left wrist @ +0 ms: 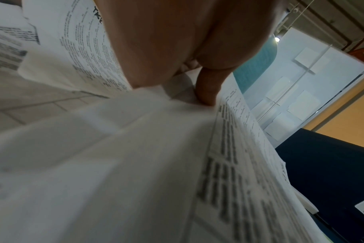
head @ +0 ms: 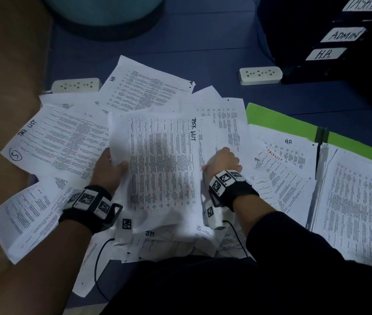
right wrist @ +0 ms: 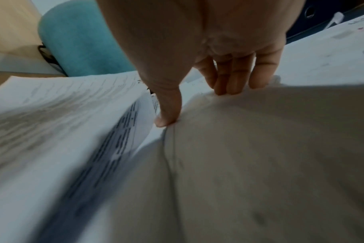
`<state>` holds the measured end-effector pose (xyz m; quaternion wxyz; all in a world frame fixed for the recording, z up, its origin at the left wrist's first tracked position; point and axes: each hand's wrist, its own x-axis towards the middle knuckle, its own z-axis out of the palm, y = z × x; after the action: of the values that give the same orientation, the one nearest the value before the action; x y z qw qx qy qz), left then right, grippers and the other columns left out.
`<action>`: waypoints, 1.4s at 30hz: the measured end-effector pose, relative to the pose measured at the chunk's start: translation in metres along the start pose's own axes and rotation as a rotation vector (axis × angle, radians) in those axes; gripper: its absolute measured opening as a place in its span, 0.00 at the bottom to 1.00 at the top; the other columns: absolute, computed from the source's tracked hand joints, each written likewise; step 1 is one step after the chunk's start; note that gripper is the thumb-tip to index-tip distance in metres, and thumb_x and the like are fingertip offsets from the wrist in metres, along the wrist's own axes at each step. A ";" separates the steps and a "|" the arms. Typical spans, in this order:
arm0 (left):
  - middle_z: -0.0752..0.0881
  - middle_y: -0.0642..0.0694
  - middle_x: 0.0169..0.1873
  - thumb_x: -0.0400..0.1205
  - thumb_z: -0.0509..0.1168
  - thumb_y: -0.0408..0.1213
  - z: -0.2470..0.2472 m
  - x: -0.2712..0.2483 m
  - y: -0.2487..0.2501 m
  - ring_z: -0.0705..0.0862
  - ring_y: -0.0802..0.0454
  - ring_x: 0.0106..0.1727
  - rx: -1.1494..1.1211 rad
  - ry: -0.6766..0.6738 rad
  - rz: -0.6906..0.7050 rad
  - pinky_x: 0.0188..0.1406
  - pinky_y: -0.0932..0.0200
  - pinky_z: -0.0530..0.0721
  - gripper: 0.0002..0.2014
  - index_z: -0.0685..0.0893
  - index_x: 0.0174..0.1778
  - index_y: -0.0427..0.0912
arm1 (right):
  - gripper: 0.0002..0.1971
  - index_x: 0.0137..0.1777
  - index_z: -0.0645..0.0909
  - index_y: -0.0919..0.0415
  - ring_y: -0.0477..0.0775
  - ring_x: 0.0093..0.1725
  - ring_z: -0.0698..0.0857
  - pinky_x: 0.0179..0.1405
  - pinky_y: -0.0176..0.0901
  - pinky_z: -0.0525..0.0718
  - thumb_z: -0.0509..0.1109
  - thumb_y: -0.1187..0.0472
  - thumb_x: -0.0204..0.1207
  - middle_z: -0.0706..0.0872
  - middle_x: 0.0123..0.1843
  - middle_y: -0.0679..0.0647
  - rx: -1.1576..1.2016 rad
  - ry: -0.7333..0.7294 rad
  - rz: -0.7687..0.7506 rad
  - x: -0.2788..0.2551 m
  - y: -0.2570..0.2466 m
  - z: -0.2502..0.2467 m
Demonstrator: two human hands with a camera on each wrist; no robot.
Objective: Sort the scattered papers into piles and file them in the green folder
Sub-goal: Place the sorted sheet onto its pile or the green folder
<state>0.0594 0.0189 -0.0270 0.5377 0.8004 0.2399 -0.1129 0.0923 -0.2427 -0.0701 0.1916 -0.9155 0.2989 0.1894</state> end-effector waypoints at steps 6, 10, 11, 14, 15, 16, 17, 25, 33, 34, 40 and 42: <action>0.84 0.43 0.60 0.82 0.63 0.29 -0.007 0.000 0.000 0.81 0.41 0.62 -0.028 -0.004 0.024 0.63 0.40 0.80 0.18 0.75 0.68 0.44 | 0.32 0.66 0.69 0.64 0.62 0.65 0.74 0.62 0.54 0.74 0.78 0.49 0.68 0.74 0.65 0.60 -0.072 0.047 -0.036 -0.016 -0.003 0.007; 0.83 0.41 0.62 0.82 0.62 0.29 -0.012 -0.003 -0.002 0.82 0.41 0.61 -0.020 0.026 0.029 0.61 0.44 0.80 0.19 0.74 0.70 0.42 | 0.31 0.66 0.69 0.63 0.62 0.67 0.75 0.65 0.54 0.74 0.79 0.54 0.68 0.77 0.65 0.60 0.002 -0.019 0.010 -0.019 -0.009 0.006; 0.83 0.41 0.62 0.83 0.62 0.29 -0.013 -0.005 -0.001 0.82 0.41 0.61 -0.032 0.022 0.030 0.60 0.45 0.80 0.19 0.74 0.71 0.42 | 0.26 0.65 0.70 0.62 0.62 0.66 0.76 0.65 0.55 0.73 0.77 0.56 0.71 0.79 0.64 0.60 0.017 -0.051 0.009 -0.018 -0.010 0.004; 0.85 0.43 0.60 0.84 0.61 0.31 -0.016 -0.010 0.002 0.83 0.42 0.60 -0.065 -0.028 0.027 0.55 0.47 0.80 0.17 0.75 0.70 0.43 | 0.11 0.60 0.78 0.62 0.60 0.56 0.83 0.59 0.50 0.80 0.66 0.64 0.79 0.86 0.57 0.59 0.161 -0.122 -0.074 -0.015 -0.006 -0.007; 0.86 0.44 0.59 0.84 0.61 0.33 -0.018 -0.011 0.003 0.84 0.43 0.59 -0.067 -0.046 0.031 0.55 0.46 0.81 0.16 0.76 0.69 0.45 | 0.11 0.60 0.79 0.63 0.57 0.50 0.84 0.51 0.45 0.82 0.64 0.65 0.80 0.87 0.54 0.57 0.270 -0.141 -0.122 -0.015 -0.001 -0.012; 0.87 0.45 0.58 0.84 0.61 0.35 -0.019 -0.012 0.003 0.85 0.44 0.58 -0.060 -0.060 0.036 0.56 0.45 0.82 0.15 0.77 0.67 0.46 | 0.11 0.61 0.80 0.63 0.54 0.44 0.83 0.41 0.40 0.81 0.64 0.65 0.80 0.86 0.50 0.55 0.378 -0.152 -0.174 -0.016 0.003 -0.017; 0.87 0.47 0.56 0.84 0.61 0.37 -0.021 -0.012 0.002 0.85 0.44 0.57 -0.053 -0.072 0.041 0.56 0.44 0.82 0.14 0.78 0.66 0.48 | 0.10 0.59 0.81 0.61 0.52 0.38 0.80 0.34 0.37 0.78 0.64 0.63 0.81 0.84 0.44 0.53 0.470 -0.161 -0.226 -0.017 0.008 -0.022; 0.88 0.48 0.51 0.77 0.64 0.39 -0.010 -0.003 0.003 0.86 0.44 0.55 -0.135 -0.117 -0.014 0.54 0.44 0.82 0.10 0.82 0.51 0.58 | 0.09 0.54 0.86 0.54 0.53 0.45 0.89 0.48 0.48 0.84 0.67 0.64 0.78 0.91 0.48 0.56 0.901 -0.522 -0.372 -0.035 0.022 -0.043; 0.82 0.40 0.57 0.82 0.63 0.28 -0.003 -0.002 -0.004 0.82 0.42 0.55 0.025 0.001 -0.009 0.48 0.52 0.81 0.19 0.73 0.70 0.36 | 0.38 0.72 0.68 0.66 0.62 0.67 0.75 0.62 0.55 0.76 0.73 0.40 0.71 0.76 0.68 0.61 0.144 -0.045 -0.043 -0.019 0.026 -0.031; 0.83 0.40 0.56 0.82 0.62 0.28 -0.004 -0.004 -0.006 0.82 0.42 0.55 0.064 -0.003 -0.002 0.48 0.53 0.80 0.17 0.75 0.68 0.35 | 0.42 0.73 0.65 0.66 0.64 0.69 0.72 0.63 0.58 0.75 0.76 0.40 0.68 0.73 0.70 0.62 0.032 -0.040 0.016 -0.020 0.026 -0.026; 0.84 0.42 0.56 0.83 0.61 0.29 -0.004 -0.015 0.000 0.82 0.43 0.57 0.046 -0.044 0.002 0.49 0.55 0.79 0.14 0.78 0.65 0.38 | 0.24 0.67 0.70 0.58 0.61 0.67 0.73 0.61 0.56 0.70 0.72 0.56 0.73 0.77 0.65 0.57 -0.162 0.042 -0.083 -0.025 0.024 -0.012; 0.84 0.44 0.56 0.82 0.60 0.29 -0.006 -0.017 0.004 0.82 0.44 0.56 0.031 -0.061 0.006 0.51 0.54 0.79 0.14 0.78 0.64 0.39 | 0.18 0.64 0.73 0.57 0.62 0.63 0.74 0.58 0.55 0.70 0.68 0.61 0.75 0.77 0.63 0.57 -0.143 0.138 -0.182 -0.024 0.027 -0.016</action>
<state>0.0465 0.0188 -0.0136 0.5325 0.8056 0.2189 -0.1394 0.0613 -0.2586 -0.0513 0.1211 -0.9610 0.2125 0.1288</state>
